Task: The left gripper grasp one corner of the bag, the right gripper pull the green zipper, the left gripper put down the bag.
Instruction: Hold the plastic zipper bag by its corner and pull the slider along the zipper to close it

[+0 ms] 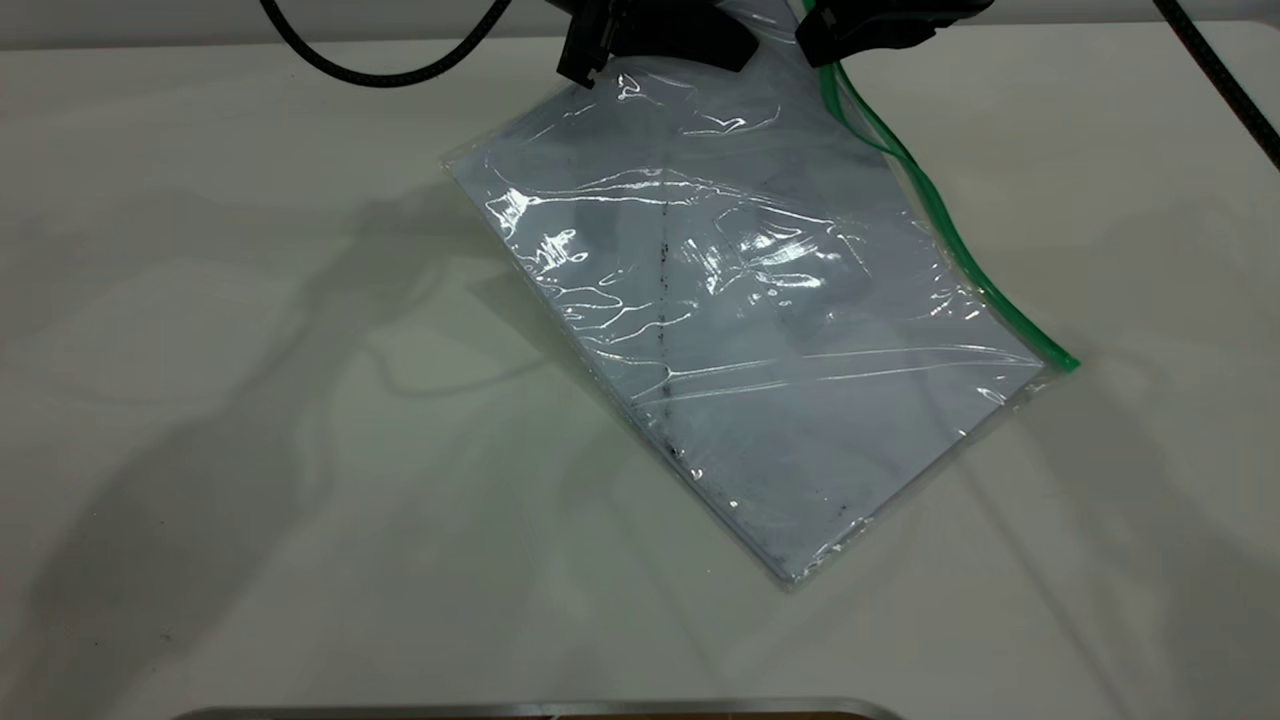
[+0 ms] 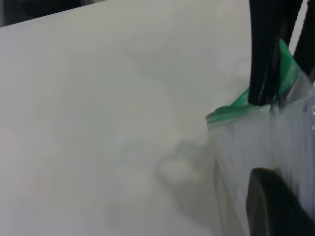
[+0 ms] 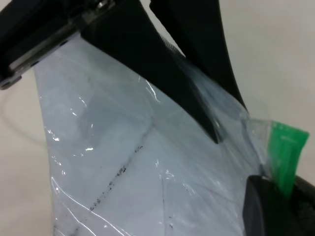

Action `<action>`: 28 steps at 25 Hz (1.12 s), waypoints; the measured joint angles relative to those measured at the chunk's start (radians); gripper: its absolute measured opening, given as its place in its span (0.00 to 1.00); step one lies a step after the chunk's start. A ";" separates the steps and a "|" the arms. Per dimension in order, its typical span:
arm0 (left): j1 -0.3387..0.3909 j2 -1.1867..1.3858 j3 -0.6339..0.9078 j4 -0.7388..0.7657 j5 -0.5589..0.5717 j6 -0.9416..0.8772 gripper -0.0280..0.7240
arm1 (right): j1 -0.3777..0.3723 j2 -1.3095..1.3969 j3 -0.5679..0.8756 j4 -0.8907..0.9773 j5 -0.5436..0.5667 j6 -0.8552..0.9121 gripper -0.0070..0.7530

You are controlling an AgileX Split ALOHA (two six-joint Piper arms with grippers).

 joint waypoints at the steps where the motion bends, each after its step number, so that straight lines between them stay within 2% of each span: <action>1: 0.000 0.000 0.000 -0.001 0.000 0.000 0.11 | 0.000 0.003 0.000 0.000 0.000 0.000 0.08; 9: 0.004 0.002 0.000 0.004 0.001 0.000 0.11 | 0.000 0.054 -0.002 0.006 -0.016 0.000 0.09; 21: 0.017 0.000 0.001 -0.013 0.003 0.000 0.11 | -0.003 0.092 0.003 -0.022 -0.137 0.000 0.10; 28: 0.029 -0.001 0.000 -0.015 0.009 0.000 0.11 | -0.003 0.115 0.006 -0.024 -0.159 0.000 0.10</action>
